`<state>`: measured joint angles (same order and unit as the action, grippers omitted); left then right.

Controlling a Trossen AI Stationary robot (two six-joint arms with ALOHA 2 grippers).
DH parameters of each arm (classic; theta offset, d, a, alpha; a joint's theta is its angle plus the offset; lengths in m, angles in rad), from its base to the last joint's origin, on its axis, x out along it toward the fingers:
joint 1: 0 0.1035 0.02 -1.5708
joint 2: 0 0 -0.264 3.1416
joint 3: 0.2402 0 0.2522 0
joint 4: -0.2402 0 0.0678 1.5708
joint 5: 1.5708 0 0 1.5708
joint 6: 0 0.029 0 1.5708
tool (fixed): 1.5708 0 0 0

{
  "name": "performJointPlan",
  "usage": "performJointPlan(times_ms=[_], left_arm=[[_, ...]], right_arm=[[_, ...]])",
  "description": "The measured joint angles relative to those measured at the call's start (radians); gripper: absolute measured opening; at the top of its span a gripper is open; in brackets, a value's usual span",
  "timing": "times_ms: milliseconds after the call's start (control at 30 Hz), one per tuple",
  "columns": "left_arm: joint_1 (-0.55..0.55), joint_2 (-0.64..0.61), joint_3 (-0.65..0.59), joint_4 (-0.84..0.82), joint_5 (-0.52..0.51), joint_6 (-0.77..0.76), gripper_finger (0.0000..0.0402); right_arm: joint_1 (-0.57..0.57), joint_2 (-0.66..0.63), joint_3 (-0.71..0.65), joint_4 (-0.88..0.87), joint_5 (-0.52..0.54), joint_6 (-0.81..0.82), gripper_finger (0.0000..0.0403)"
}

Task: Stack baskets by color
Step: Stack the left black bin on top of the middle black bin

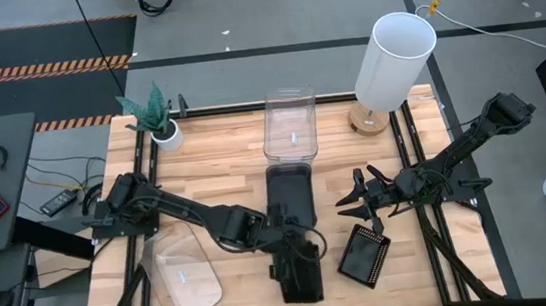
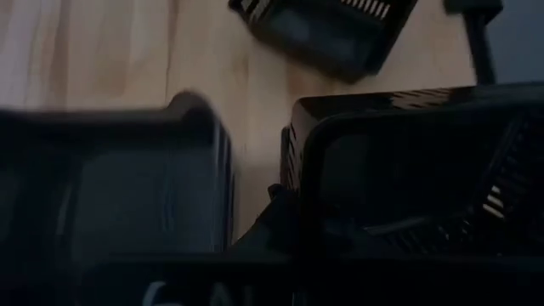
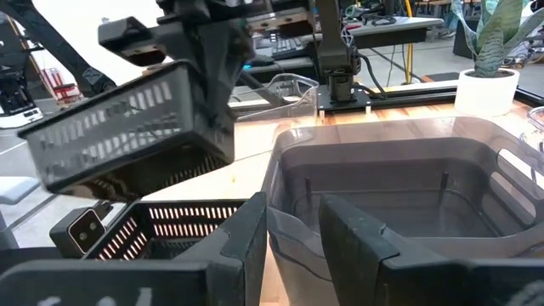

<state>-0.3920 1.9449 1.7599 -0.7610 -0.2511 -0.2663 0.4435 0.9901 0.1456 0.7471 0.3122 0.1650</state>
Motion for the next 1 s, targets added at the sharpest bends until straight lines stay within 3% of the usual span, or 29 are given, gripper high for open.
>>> performJointPlan(times_ms=[233,467,667,1000], left_arm=[[-0.001,0.039,0.001,0.073,0.014,0.099,0.0008],[0.003,0.105,0.0,0.081,0.12,0.148,0.0006],[0.014,0.107,0.0,0.031,0.176,0.142,0.0007],[0.014,0.111,0.0,-0.104,0.186,0.129,0.0008]], right_arm=[[0.0,0.0,0.0,0.001,0.0,0.0,0.0114],[0.0,0.004,0.0,0.008,-0.004,0.0,0.0114],[0.0,0.005,0.0,0.016,-0.011,0.0,0.0114],[0.0,0.005,0.0,0.019,-0.011,0.0,0.0114]])
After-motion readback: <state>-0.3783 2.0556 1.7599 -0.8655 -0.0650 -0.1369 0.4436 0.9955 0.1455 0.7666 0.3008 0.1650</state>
